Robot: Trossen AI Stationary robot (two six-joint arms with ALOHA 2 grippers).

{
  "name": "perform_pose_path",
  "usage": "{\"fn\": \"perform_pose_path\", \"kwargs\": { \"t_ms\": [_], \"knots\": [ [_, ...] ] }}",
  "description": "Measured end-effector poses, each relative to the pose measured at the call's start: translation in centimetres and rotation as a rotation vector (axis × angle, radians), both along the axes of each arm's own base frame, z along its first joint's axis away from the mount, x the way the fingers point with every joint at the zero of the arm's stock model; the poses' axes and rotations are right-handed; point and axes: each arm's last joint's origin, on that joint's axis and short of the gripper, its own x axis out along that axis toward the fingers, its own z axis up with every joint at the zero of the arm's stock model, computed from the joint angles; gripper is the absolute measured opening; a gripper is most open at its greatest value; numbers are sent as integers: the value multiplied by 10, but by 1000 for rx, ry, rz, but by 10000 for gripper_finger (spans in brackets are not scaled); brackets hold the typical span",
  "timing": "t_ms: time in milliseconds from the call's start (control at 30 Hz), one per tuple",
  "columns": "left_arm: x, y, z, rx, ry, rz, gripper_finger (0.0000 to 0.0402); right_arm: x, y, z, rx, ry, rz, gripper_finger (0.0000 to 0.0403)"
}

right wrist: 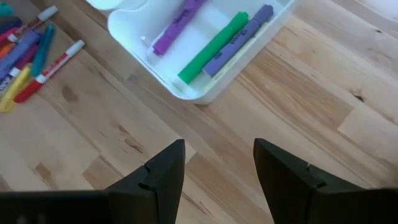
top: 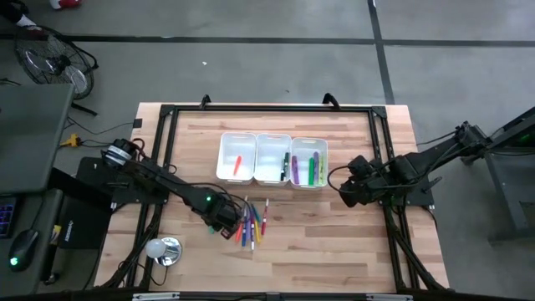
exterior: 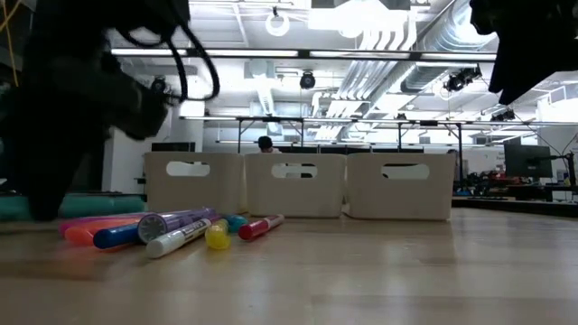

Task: Pick & Place Markers
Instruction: Put the sky blue highlighter into the right white bin

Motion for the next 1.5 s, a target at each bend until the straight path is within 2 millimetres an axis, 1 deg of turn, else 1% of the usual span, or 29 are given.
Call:
{"fn": "perform_pose_path", "kwargs": {
  "t_ms": [133,267,433,567,733,900,967,1067,1200,1333,1500],
  "knots": [
    [3,3,20,10,-88,-58,59,3,1,1,-11,-24,32,181],
    [18,2,42,52,-200,-134,59,9,3,4,-35,-92,65,181],
    [43,2,88,159,-404,-262,59,23,8,13,-74,-250,125,181],
    [64,10,120,264,-552,-298,59,34,12,23,-109,-377,200,181],
    [79,21,161,392,-706,-327,59,42,15,34,-166,-487,267,181],
    [89,30,189,447,-841,-358,59,50,17,42,-208,-578,299,181],
    [91,32,196,462,-883,-359,59,52,15,44,-221,-595,283,181],
    [93,32,200,478,-906,-374,59,56,11,50,-238,-645,285,181],
    [93,32,201,486,-915,-382,59,68,11,60,-240,-773,376,181],
    [94,33,203,500,-929,-378,59,78,14,60,-242,-806,428,181],
    [99,33,197,492,-922,-384,59,88,19,56,-234,-827,481,181]
  ]
}}
